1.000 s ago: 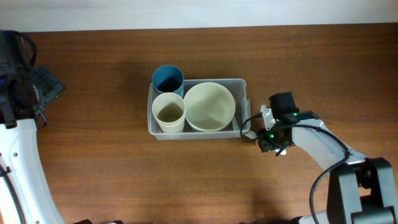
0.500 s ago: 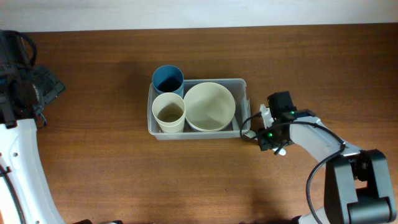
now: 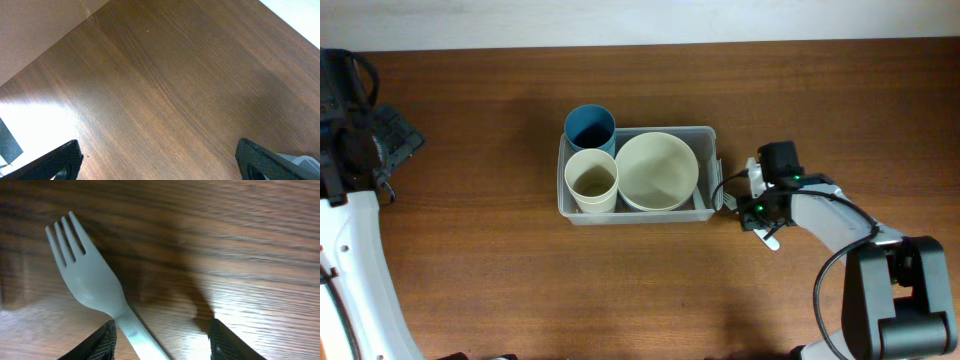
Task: Pack container
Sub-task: 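Close the right gripper on the white fork's handle, then lift the white fork with the right gripper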
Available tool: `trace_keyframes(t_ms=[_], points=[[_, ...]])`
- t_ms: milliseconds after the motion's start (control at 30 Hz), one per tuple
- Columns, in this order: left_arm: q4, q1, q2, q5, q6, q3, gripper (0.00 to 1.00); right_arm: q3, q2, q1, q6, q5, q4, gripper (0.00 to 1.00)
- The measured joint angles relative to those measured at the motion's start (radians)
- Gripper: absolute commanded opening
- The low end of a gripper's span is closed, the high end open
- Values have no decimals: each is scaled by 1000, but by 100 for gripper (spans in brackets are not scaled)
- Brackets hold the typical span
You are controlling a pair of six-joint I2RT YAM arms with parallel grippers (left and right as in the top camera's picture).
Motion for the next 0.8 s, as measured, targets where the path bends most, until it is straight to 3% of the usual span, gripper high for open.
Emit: trace_keyframes(t_ms=[300,800], points=[[0,0,0,0,0,0,100,1,3,-111,43,-41,29,57],[0,0,0,0,0,0,100,0,10,-124,20,-113,97,57]])
